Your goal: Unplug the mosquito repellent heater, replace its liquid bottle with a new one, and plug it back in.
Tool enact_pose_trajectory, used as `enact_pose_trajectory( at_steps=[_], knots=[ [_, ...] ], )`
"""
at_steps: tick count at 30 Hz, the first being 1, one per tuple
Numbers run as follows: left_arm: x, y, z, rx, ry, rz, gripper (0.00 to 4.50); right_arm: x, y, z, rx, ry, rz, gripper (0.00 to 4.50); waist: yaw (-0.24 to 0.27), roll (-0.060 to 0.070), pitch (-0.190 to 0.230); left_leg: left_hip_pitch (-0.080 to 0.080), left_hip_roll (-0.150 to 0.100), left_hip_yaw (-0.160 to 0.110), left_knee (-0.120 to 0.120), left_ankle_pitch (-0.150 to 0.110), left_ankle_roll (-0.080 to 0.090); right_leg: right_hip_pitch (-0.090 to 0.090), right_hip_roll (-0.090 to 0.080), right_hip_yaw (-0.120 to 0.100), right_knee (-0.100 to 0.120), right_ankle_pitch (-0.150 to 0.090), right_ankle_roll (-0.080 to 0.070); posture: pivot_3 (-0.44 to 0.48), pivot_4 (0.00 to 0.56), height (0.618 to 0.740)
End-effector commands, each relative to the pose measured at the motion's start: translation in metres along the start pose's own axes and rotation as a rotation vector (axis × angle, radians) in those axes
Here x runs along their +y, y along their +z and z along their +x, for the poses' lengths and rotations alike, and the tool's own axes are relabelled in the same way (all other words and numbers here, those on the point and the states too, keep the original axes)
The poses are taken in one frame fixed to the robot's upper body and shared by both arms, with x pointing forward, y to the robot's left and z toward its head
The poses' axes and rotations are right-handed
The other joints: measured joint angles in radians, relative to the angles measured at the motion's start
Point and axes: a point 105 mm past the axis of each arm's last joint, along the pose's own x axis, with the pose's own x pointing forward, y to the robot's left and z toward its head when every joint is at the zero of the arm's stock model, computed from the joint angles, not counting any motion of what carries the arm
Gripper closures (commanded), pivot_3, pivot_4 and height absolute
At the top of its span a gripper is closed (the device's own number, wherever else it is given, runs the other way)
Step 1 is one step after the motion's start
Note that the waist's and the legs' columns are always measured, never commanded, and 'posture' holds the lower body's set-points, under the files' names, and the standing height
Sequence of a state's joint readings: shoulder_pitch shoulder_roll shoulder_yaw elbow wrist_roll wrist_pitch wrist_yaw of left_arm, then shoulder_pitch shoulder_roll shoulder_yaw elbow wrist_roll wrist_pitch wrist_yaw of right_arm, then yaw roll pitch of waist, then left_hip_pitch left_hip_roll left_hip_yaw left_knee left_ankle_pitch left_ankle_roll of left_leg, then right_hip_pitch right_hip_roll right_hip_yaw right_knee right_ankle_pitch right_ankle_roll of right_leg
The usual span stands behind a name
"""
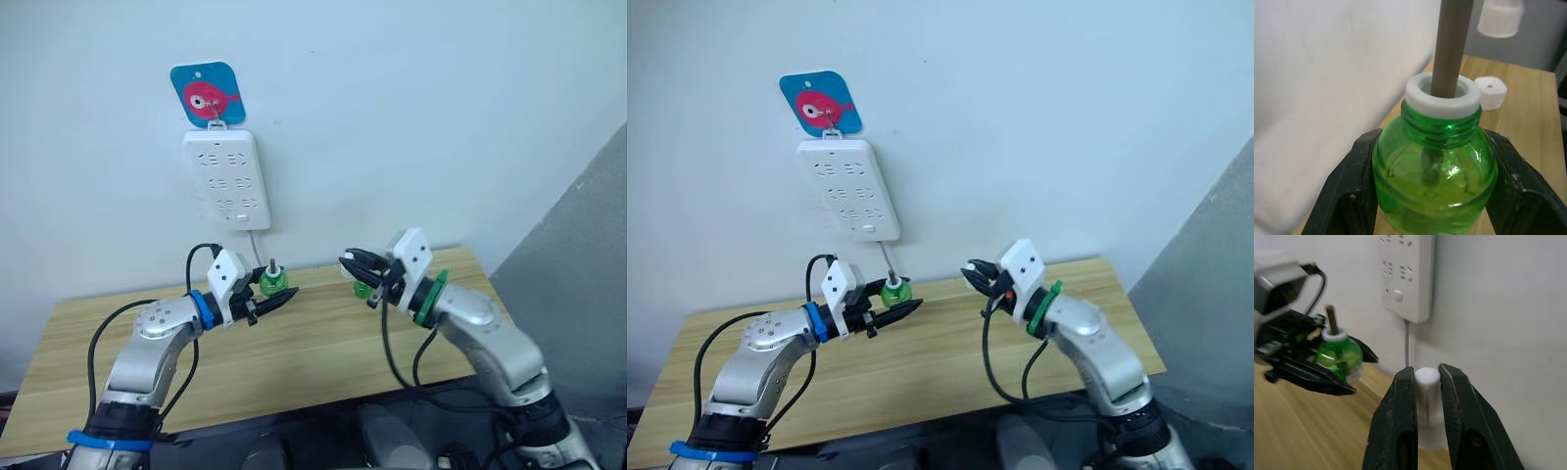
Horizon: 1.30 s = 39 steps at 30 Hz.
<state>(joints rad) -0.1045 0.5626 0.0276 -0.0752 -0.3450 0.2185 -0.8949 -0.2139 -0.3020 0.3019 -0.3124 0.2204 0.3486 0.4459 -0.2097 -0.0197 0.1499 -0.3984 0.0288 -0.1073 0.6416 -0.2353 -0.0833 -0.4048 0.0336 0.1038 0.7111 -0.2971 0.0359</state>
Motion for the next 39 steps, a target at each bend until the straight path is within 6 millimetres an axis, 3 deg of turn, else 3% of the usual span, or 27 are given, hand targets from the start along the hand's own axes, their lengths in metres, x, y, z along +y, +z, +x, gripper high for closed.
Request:
enact_pose_trajectory(
  at_steps=[1, 4, 12, 25, 26, 29, 34, 37, 39],
  knots=[
    [-0.002, 0.011, -0.011, -0.006, 0.014, 0.061, 2.15, -0.003, -0.025, 0.007, 0.005, -0.083, -0.027, 4.16, 0.008, 0.000, 0.004, 0.000, 0.000, 0.000, 0.000, 0.000, 0.000, 0.000, 0.000, 0.000, 0.000, 0.000, 0.000, -0.168, 0.153, 0.740],
    [-0.007, 0.009, -0.017, 0.013, 0.011, 0.057, 2.15, -0.007, -0.056, 0.014, 0.064, -0.133, 0.013, 4.16, 0.016, 0.000, 0.010, 0.000, 0.000, 0.000, 0.000, 0.000, 0.000, 0.000, 0.000, 0.000, 0.000, 0.000, 0.000, -0.148, 0.168, 0.740],
    [-0.016, 0.013, -0.020, 0.023, 0.002, 0.052, 2.15, -0.018, -0.096, 0.036, 0.146, -0.147, 0.041, 4.16, 0.039, -0.001, 0.029, 0.000, 0.000, 0.000, 0.001, 0.000, 0.000, 0.000, 0.000, 0.000, 0.000, 0.000, -0.001, -0.123, 0.180, 0.740],
    [-0.019, 0.015, -0.027, 0.038, 0.010, 0.055, 2.15, -0.030, -0.125, 0.040, 0.206, -0.215, 0.092, 4.16, 0.052, 0.000, 0.037, 0.000, 0.000, 0.000, 0.000, 0.000, 0.000, 0.000, 0.000, 0.000, 0.000, 0.001, -0.003, -0.101, 0.177, 0.740],
    [-0.019, 0.015, -0.027, 0.039, 0.010, 0.055, 2.15, -0.030, -0.127, 0.039, 0.205, -0.222, 0.101, 3.60, 0.052, 0.000, 0.037, 0.000, 0.000, 0.000, 0.000, 0.000, 0.000, 0.000, 0.000, 0.000, 0.000, 0.001, -0.003, -0.101, 0.177, 0.740],
    [-0.018, 0.015, -0.028, 0.041, 0.010, 0.058, 2.15, -0.030, -0.127, 0.038, 0.192, -0.227, 0.121, 2.83, 0.052, 0.001, 0.037, 0.001, 0.000, 0.000, 0.000, 0.000, 0.000, 0.000, 0.000, 0.000, 0.000, 0.001, -0.003, -0.101, 0.174, 0.740],
    [-0.016, 0.013, -0.030, 0.046, 0.010, 0.060, 2.15, -0.029, -0.117, 0.038, 0.146, -0.207, 0.120, 0.98, 0.053, 0.001, 0.037, 0.000, 0.000, 0.000, 0.000, 0.000, 0.000, 0.000, 0.000, 0.000, 0.000, 0.001, -0.003, -0.111, 0.173, 0.740],
    [-0.013, 0.014, -0.030, 0.045, 0.007, 0.062, 2.15, -0.026, -0.091, 0.035, 0.062, -0.158, 0.105, 0.01, 0.055, 0.001, 0.037, 0.000, 0.000, 0.000, 0.000, 0.000, 0.000, 0.000, 0.000, 0.000, 0.000, 0.000, -0.002, -0.118, 0.166, 0.740],
    [-0.013, 0.016, -0.029, 0.040, -0.012, 0.052, 2.15, -0.023, -0.065, 0.029, 0.005, -0.108, 0.085, 0.00, 0.058, 0.001, 0.038, 0.000, 0.000, 0.000, 0.000, 0.000, 0.000, 0.000, 0.000, 0.000, 0.000, 0.000, -0.001, -0.123, 0.163, 0.740]
  ],
)
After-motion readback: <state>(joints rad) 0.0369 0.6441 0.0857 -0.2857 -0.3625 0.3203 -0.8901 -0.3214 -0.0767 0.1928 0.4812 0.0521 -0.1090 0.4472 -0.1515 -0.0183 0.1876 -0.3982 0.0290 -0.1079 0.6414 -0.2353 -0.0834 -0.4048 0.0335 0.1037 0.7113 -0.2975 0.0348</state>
